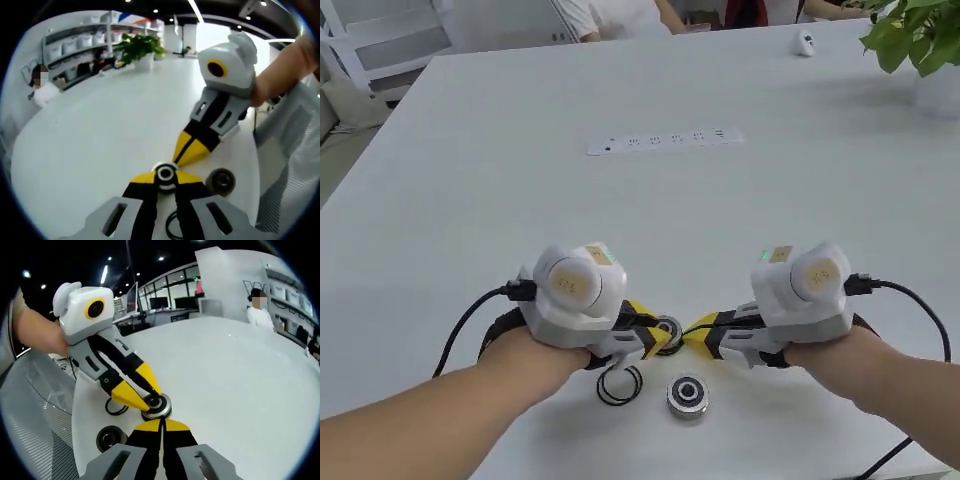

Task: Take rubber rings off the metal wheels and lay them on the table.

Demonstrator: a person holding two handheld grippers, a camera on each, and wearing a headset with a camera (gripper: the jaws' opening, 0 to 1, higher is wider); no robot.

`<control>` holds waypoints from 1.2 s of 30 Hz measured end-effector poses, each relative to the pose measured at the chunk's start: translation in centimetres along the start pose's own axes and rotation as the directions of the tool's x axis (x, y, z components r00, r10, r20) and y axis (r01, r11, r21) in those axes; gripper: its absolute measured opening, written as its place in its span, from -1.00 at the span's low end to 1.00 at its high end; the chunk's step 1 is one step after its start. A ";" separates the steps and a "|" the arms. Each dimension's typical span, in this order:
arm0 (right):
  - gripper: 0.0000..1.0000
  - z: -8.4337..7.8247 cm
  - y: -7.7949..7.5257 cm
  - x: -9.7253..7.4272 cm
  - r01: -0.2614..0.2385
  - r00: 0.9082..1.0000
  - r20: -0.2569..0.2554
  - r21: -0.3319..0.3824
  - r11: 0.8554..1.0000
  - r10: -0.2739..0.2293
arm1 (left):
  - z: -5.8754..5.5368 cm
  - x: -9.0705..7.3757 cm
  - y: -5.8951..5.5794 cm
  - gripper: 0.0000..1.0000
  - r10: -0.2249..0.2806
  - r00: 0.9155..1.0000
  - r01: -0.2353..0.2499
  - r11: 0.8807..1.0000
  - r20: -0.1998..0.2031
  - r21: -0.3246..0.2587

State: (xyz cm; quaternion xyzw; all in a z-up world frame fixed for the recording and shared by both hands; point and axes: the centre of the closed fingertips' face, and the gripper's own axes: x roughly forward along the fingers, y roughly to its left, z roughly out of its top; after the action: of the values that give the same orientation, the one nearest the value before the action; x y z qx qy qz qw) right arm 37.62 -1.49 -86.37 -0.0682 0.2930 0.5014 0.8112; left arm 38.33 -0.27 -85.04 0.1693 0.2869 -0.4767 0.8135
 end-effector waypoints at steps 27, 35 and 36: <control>-1.00 1.8 0.2 -0.3 -0.045 0.994 0.110 0.230 0.972 0.020 | 0.0 0.0 0.0 -0.76 0.026 0.999 -0.026 1.000 -0.018 0.004; -1.00 1.9 0.6 -0.1 -0.066 0.992 0.117 0.238 0.969 0.039 | 0.0 0.0 0.0 -0.76 0.025 1.000 -0.025 1.000 -0.019 0.006; -1.00 1.9 0.7 -0.1 -0.071 0.992 0.118 0.242 0.968 0.043 | 0.0 0.0 0.0 -0.76 0.024 1.000 -0.024 1.000 -0.019 0.006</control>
State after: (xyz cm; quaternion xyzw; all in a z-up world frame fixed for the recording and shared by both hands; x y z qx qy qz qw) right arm 37.75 -0.49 -84.63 0.0693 0.3089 0.4875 0.8137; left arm 38.36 -0.26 -85.08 0.1796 0.2911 -0.4659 0.8160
